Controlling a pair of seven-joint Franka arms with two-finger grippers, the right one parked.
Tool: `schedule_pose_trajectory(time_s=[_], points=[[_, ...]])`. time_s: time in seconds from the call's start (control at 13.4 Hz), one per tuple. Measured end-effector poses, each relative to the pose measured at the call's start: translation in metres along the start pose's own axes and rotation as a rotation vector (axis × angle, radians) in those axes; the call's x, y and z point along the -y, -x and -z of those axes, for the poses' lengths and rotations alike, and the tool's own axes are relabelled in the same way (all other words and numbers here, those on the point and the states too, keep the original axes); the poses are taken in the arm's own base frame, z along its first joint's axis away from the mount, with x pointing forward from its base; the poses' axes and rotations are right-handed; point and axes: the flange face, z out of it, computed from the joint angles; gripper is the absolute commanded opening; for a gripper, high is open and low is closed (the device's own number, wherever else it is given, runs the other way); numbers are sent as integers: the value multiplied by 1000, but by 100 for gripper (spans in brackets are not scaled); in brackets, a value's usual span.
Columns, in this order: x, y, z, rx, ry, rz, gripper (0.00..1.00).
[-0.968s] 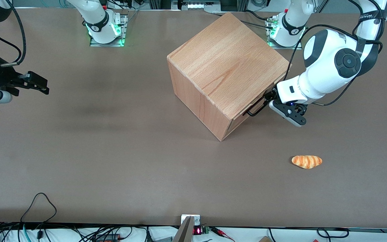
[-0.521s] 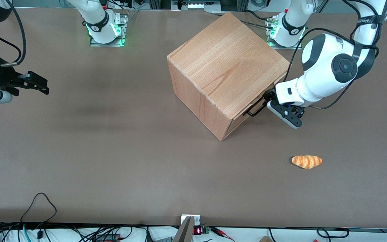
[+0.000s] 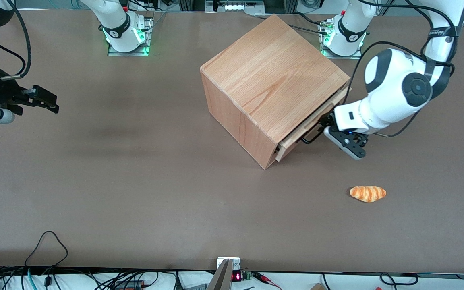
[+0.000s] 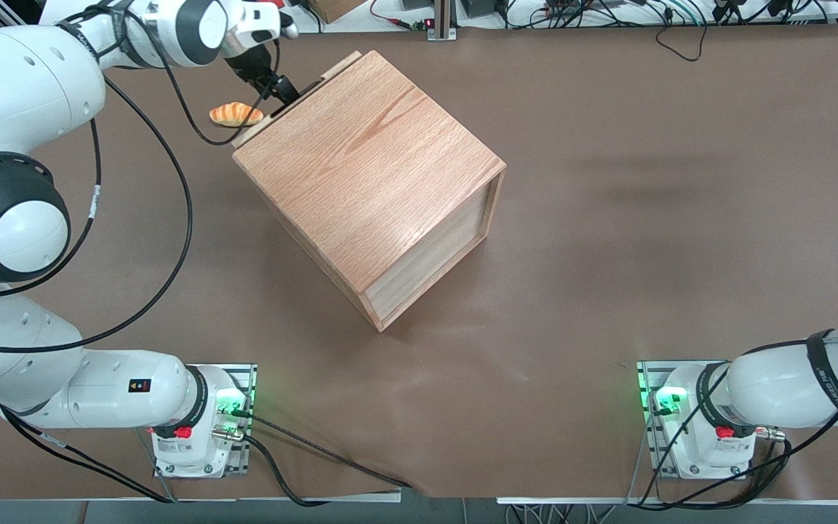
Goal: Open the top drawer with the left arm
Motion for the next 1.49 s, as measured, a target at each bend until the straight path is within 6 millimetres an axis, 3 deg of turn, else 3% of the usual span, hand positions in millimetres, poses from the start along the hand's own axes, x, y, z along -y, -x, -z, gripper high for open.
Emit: schedule_pose_trajectory(time_s=[0.45, 0.74, 1.49], points=[[80, 25, 17, -87, -61, 104, 100], [118, 31, 23, -147, -90, 90, 100], [136, 36, 39, -208, -82, 228, 100]])
